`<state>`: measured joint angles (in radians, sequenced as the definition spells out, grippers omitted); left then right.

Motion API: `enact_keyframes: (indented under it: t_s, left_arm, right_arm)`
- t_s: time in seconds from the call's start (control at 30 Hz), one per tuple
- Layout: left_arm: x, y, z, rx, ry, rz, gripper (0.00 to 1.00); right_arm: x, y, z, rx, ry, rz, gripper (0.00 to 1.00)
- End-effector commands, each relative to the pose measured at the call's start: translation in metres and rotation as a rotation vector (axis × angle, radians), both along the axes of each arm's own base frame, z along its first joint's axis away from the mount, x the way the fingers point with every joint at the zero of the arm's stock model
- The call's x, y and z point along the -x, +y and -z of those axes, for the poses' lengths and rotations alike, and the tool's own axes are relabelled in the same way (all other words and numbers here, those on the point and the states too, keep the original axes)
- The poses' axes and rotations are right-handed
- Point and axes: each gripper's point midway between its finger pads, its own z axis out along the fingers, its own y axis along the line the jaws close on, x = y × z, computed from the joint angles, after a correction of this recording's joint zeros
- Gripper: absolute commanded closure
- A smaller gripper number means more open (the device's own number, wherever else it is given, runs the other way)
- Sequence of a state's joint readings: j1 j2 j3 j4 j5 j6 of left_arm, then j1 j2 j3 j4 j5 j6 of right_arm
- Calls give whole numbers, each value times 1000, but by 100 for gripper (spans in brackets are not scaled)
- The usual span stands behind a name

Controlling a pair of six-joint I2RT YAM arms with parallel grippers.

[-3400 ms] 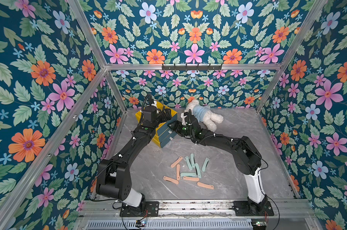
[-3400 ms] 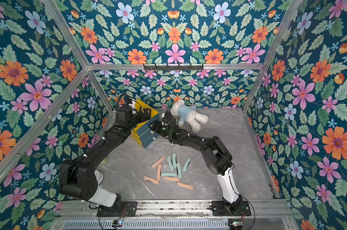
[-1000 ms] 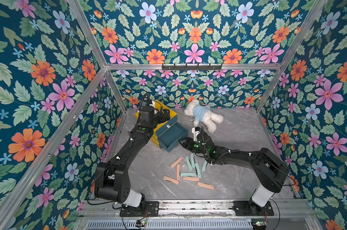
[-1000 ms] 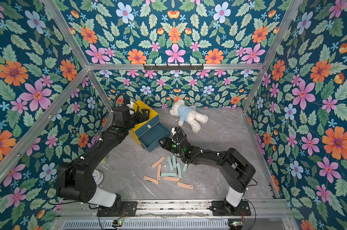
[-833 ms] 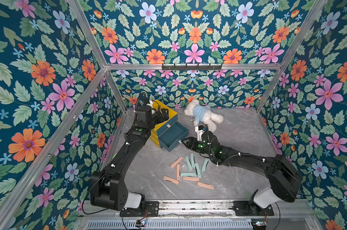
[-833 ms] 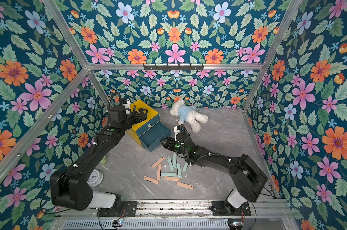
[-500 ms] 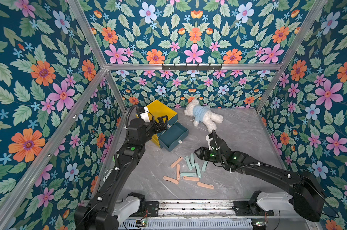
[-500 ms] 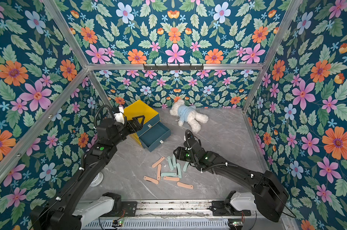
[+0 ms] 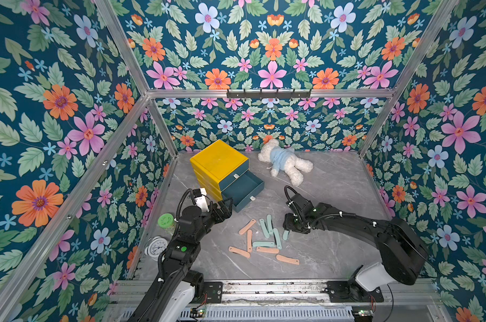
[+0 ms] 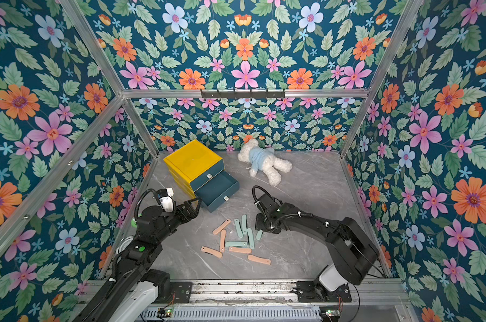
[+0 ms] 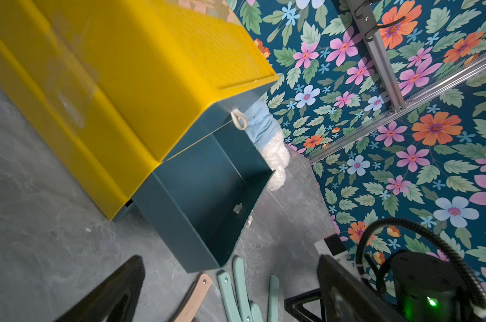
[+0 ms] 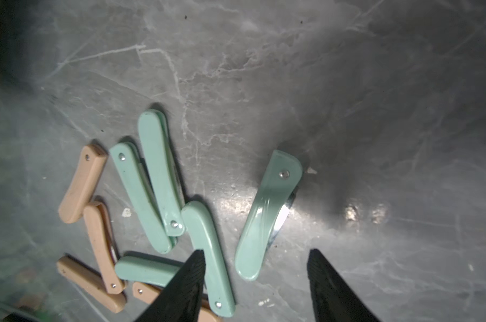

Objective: Place the fruit knives into the drawer by color
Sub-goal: Pick up the fruit knife from the center of the board.

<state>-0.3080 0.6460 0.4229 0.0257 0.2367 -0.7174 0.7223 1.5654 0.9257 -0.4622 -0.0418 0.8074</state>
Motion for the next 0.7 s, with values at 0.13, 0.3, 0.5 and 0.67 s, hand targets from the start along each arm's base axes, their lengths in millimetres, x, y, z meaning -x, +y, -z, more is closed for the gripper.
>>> enact_keyframes:
  t_s: [0.13, 0.3, 0.5, 0.67]
  left_arm:
    - [-2, -6, 17, 46, 27, 15, 1]
    - [-2, -7, 27, 45, 43, 20, 1]
    - [-3, -9, 35, 38, 64, 33, 1]
    - [-4, -12, 36, 38, 65, 44, 1]
  right_arm:
    - [7, -11, 37, 166, 144, -32, 40]
    - [8, -14, 47, 222, 184, -53, 47]
    - [14, -22, 58, 275, 235, -75, 59]
    - [10, -26, 57, 292, 209, -86, 69]
